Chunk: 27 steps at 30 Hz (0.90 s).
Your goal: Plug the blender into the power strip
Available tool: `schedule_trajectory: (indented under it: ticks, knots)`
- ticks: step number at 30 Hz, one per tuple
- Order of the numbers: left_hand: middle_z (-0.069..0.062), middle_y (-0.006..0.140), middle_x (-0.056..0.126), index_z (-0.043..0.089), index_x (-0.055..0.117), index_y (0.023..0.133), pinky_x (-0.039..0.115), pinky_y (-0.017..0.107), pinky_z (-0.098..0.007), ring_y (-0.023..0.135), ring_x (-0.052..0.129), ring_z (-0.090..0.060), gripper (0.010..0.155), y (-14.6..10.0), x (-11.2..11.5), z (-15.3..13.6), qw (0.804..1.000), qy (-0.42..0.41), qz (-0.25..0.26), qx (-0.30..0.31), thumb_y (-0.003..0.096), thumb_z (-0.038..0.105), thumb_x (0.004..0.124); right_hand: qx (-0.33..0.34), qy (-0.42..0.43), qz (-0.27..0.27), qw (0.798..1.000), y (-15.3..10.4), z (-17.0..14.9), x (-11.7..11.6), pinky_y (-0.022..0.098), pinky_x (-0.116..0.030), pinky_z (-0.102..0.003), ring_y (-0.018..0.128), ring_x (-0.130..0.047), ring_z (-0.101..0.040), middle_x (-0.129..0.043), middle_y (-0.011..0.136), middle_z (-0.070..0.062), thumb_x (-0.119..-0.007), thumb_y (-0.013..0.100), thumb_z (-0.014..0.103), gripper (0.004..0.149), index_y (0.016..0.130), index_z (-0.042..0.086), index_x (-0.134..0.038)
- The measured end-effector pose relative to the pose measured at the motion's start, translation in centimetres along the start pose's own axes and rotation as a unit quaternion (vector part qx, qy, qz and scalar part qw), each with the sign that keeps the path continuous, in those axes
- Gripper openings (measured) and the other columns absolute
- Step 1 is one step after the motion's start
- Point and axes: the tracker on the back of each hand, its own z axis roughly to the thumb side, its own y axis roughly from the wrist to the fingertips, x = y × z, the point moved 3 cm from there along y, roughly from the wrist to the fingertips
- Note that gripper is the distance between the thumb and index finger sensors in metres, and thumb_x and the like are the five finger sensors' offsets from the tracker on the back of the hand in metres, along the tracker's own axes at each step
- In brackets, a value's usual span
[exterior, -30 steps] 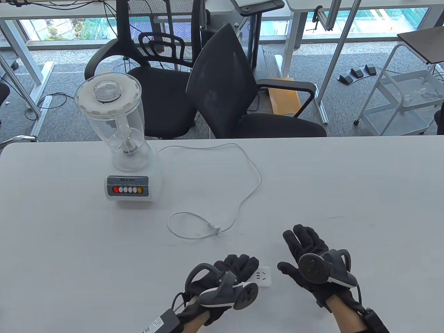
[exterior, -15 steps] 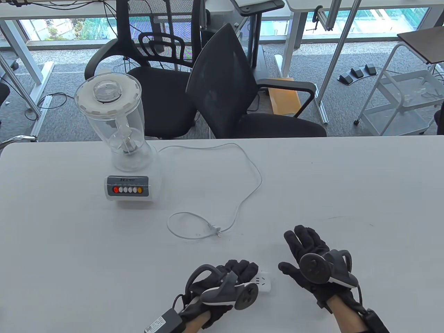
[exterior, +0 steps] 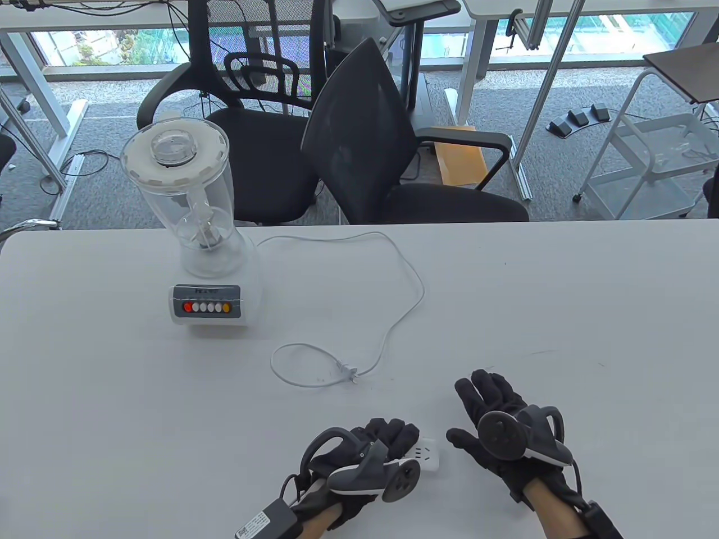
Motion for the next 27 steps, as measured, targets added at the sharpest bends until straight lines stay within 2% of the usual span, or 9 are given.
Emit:
schedule_trajectory:
  ticks: [7, 12, 18, 27]
  knots:
    - [-0.006, 0.120, 0.051, 0.023, 0.033, 0.112, 0.075, 0.073, -0.048, 0.107, 0.072, -0.037, 0.086, -0.2, -0.1, 0.1, 1.000, 0.017, -0.008, 0.004, 0.0417, 0.041, 0.080, 0.001, 0.002, 0.006, 1.000, 0.0, 0.4, -0.2, 0.059, -0.056, -0.075, 0.098, -0.042, -0.066, -0.033, 0.113, -0.037, -0.066, 0.049, 0.058, 0.090, 0.115, 0.005, -0.037]
    - [-0.004, 0.121, 0.052, 0.023, 0.033, 0.112, 0.074, 0.073, -0.048, 0.107, 0.072, -0.034, 0.087, -0.4, -0.2, 0.4, 0.998, 0.065, -0.002, 0.003, 0.0417, 0.046, 0.078, 0.004, 0.005, 0.005, 1.000, -0.1, 0.7, -0.3, 0.059, -0.056, -0.075, 0.098, -0.042, -0.066, -0.033, 0.113, -0.037, -0.066, 0.049, 0.058, 0.090, 0.115, 0.005, -0.037]
    - [-0.004, 0.122, 0.049, 0.024, 0.029, 0.112, 0.073, 0.072, -0.050, 0.108, 0.071, -0.035, 0.091, -0.6, -0.1, -0.1, 0.998, 0.055, -0.010, 0.002, 0.0389, 0.051, 0.074, 0.003, 0.007, 0.009, 1.000, -0.1, 0.8, -0.4, 0.059, -0.056, -0.075, 0.098, -0.042, -0.065, -0.034, 0.113, -0.037, -0.066, 0.049, 0.058, 0.090, 0.115, 0.005, -0.037]
    - [-0.005, 0.123, 0.048, 0.023, 0.028, 0.113, 0.070, 0.072, -0.053, 0.109, 0.069, -0.037, 0.099, -1.4, -0.8, -1.9, 1.000, -0.012, -0.009, 0.000, 0.0332, 0.062, 0.072, -0.002, 0.007, 0.003, 1.000, -0.1, 0.6, -0.3, 0.059, -0.056, -0.075, 0.098, -0.042, -0.065, -0.034, 0.113, -0.037, -0.066, 0.049, 0.058, 0.089, 0.115, 0.005, -0.037]
